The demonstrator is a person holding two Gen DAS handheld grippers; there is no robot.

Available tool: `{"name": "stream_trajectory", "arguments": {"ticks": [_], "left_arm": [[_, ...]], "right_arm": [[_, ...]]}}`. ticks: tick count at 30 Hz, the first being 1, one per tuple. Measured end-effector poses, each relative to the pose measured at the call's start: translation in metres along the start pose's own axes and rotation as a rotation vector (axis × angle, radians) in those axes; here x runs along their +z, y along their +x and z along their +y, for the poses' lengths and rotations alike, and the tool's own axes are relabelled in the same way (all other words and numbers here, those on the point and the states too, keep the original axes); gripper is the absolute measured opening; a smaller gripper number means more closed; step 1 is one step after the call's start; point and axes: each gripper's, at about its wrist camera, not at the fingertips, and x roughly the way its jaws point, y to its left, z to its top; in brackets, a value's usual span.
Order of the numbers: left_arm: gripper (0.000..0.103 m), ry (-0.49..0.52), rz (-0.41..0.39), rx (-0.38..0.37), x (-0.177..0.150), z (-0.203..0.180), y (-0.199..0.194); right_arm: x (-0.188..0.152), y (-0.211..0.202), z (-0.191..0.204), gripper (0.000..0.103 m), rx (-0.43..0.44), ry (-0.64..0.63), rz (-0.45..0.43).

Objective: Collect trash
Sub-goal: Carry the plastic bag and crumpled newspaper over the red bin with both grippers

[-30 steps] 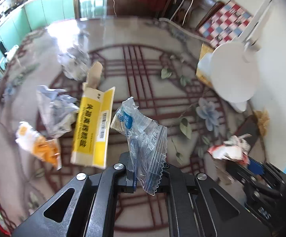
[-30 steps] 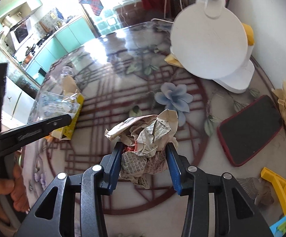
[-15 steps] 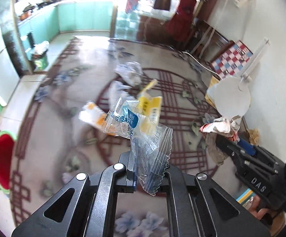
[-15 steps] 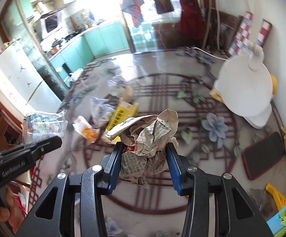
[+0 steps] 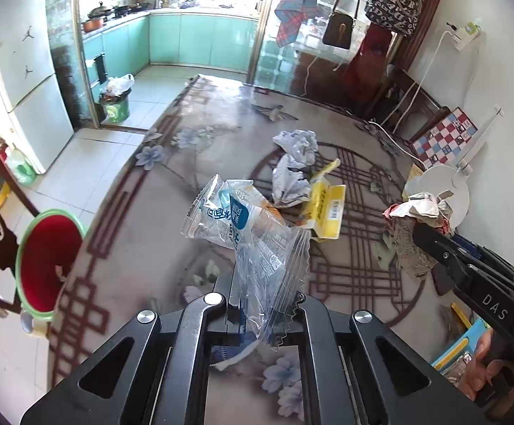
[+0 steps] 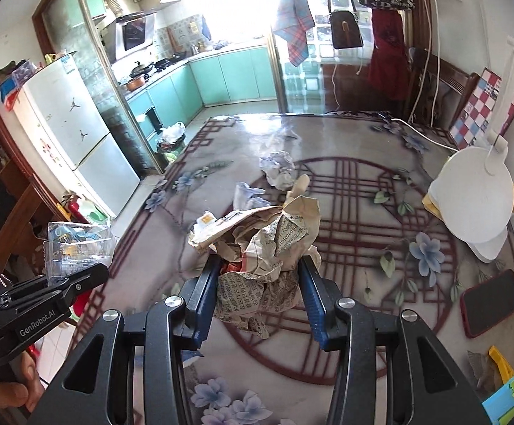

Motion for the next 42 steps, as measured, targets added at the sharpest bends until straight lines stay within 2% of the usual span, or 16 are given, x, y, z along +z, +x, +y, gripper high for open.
{"name": "stream_trajectory", "arguments": {"ticks": [18,31,42], "left_arm": [[0.007,-0.017,-0.032,-0.001,-0.001,0.070,-0.022],[0.007,-0.019,-0.020,-0.014,0.009,0.119,-0.018],[0.007,-0.032,-0.016,-0.017,0.015,0.156,-0.014]], "right_arm": [[0.006,0.002,0.077,0.043,-0.023,-0.035,-0.016],[0.010,0.012,0.134,0.043,-0.055,-0.045,-0.011],[0.014,0.028,0.178,0.043,-0.047,-0.070,0.003]]}}
